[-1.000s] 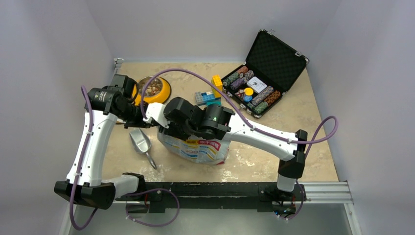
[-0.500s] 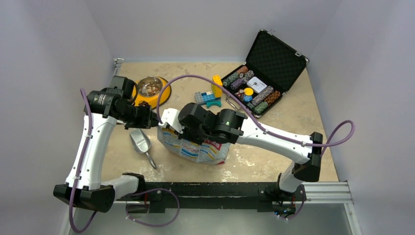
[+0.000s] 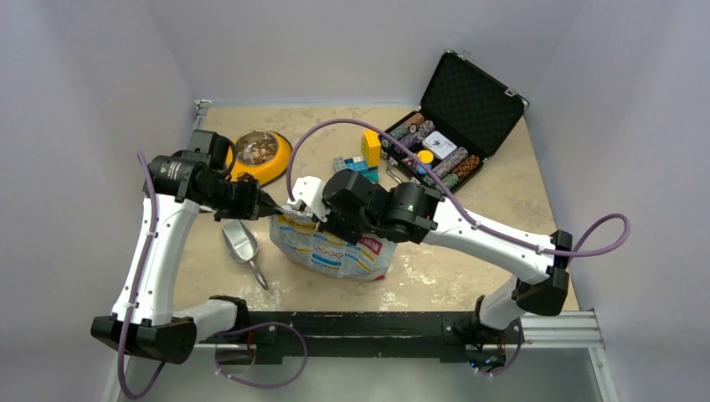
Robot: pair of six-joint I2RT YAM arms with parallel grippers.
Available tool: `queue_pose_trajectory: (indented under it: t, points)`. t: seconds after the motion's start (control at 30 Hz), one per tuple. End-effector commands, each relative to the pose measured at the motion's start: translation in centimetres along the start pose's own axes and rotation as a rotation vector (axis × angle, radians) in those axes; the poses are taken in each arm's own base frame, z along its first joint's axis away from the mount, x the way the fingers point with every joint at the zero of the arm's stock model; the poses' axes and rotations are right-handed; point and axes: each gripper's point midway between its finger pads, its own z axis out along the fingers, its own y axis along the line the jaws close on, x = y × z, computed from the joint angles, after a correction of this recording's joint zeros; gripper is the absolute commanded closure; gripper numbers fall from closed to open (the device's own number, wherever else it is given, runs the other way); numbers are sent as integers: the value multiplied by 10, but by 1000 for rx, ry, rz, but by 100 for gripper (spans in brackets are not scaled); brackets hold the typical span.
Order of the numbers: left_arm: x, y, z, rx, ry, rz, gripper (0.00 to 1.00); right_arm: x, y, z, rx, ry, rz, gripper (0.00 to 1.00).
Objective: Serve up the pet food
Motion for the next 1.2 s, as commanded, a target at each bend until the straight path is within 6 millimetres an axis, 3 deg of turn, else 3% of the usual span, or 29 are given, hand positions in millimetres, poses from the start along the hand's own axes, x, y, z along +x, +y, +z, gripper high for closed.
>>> queue_pose_trajectory:
  t: [0.0, 0.1, 0.13, 0.17, 0.2, 0.23, 0.27, 0.3, 0.47, 0.53, 0.7, 0.8, 0.83, 0.9, 0.97, 1.03, 1.07, 1.1, 1.17]
  points:
    - [12, -6, -16, 64, 51, -5, 100, 24, -19, -24, 63, 45, 31, 100]
    - [12, -7, -17, 67, 50, -5, 100, 32, -17, -24, 52, 38, 50, 100]
    - [12, -8, -17, 67, 50, -5, 100, 37, -17, -25, 51, 58, 61, 91]
    - [12, -8, -17, 69, 51, -5, 100, 43, -17, -26, 51, 76, 63, 72]
    - [12, -8, -17, 67, 53, -5, 100, 47, -18, -28, 60, 79, 68, 69]
    - [13, -9, -17, 69, 52, -5, 100, 50, -19, -29, 72, 75, 75, 72]
    - [13, -9, -17, 69, 53, -4, 100, 53, -20, -30, 82, 67, 79, 89]
    - [12, -10, -17, 68, 52, -5, 100, 55, -21, -31, 89, 69, 82, 100]
    - [11, -8, -16, 58, 45, -6, 100, 67, -22, -38, 109, 70, 113, 100]
    - [10, -8, -15, 54, 43, -7, 100, 75, -23, -44, 122, 102, 125, 91]
    - [10, -8, -13, 47, 39, -6, 100, 83, -31, -58, 164, 83, 130, 100]
    - [10, -9, -13, 46, 42, -9, 100, 90, -31, -62, 171, 114, 128, 91]
    - [10, -9, -13, 47, 42, -9, 100, 92, -29, -62, 158, 114, 124, 100]
    - [10, -10, -14, 48, 41, -8, 100, 92, -24, -64, 127, 87, 120, 100]
    - [9, -9, -14, 46, 37, -8, 100, 94, -31, -66, 173, 73, 139, 100]
    - [9, -9, -15, 45, 36, -7, 100, 105, -35, -68, 204, 130, 170, 77]
    - [9, -9, -15, 43, 34, -7, 100, 110, -34, -68, 201, 142, 165, 82]
    - [9, -8, -14, 39, 32, -9, 100, 111, -34, -70, 198, 128, 166, 100]
    - [7, -6, -15, 34, 20, -7, 100, 110, -28, -71, 160, 94, 163, 100]
